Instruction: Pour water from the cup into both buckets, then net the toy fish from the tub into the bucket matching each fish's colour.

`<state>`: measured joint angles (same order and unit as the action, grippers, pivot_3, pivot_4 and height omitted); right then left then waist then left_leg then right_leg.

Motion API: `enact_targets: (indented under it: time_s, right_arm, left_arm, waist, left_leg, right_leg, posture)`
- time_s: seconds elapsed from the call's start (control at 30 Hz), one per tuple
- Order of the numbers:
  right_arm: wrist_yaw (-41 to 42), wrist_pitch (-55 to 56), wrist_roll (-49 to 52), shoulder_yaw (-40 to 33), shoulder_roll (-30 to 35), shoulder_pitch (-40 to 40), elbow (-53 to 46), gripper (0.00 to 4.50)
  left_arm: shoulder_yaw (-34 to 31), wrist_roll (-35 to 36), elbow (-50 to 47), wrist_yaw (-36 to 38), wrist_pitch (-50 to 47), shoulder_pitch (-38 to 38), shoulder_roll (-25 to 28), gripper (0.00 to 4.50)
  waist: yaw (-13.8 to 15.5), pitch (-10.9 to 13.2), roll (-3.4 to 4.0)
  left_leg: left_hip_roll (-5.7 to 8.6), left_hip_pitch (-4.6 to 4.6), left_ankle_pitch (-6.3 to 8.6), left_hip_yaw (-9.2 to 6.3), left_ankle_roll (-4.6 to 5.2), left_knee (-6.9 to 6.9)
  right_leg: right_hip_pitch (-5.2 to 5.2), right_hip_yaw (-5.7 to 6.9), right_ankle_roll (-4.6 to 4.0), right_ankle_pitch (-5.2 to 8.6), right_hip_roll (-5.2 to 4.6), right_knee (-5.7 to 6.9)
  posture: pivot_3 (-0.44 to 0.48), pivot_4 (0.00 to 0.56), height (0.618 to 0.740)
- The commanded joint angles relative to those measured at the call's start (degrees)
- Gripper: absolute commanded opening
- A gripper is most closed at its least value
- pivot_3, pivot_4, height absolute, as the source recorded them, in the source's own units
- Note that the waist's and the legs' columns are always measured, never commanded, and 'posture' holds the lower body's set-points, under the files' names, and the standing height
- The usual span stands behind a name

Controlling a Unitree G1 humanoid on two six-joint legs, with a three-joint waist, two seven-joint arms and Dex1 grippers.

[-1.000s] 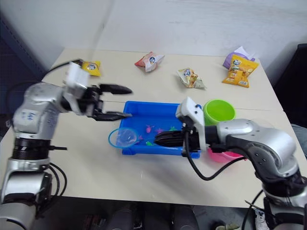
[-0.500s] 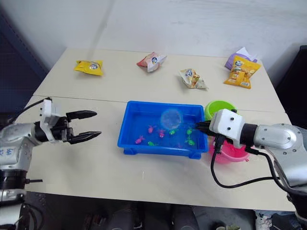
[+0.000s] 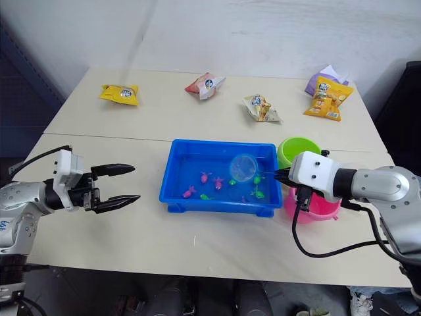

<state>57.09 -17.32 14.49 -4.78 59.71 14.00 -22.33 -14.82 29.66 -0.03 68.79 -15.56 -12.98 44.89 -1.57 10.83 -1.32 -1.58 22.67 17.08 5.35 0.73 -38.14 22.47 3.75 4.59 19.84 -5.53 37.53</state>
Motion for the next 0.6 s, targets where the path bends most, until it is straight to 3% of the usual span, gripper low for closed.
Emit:
enact_targets:
  time_s: [0.03,0.6]
  right_arm:
    - [2.3,4.2,-3.5,-0.6,3.3,-0.6,1.1,0.00]
    - [11.2,34.7,-22.1,16.0,4.2,13.3,19.7,0.00]
  left_arm:
    - [-1.8,0.8,-1.4,-1.8,2.7,-0.5,-1.3,4.48]
    - [6.6,1.3,-3.9,0.7,-4.1,-4.5,-2.0,4.48]
  waist:
    - [0.1,0.0,0.00]
    - [-0.1,0.0,0.01]
  left_leg:
    - [0.00,-0.01,0.00,0.00,0.00,0.00]
    - [0.02,-0.25,-0.01,0.24,-0.02,0.02]
  right_leg:
    - [-0.01,0.00,0.00,0.00,0.00,0.01]
    - [-0.06,-0.16,-0.01,0.01,0.02,0.07]
  posture:
    - [0.000,0.150,0.738]
    - [0.000,0.150,0.738]
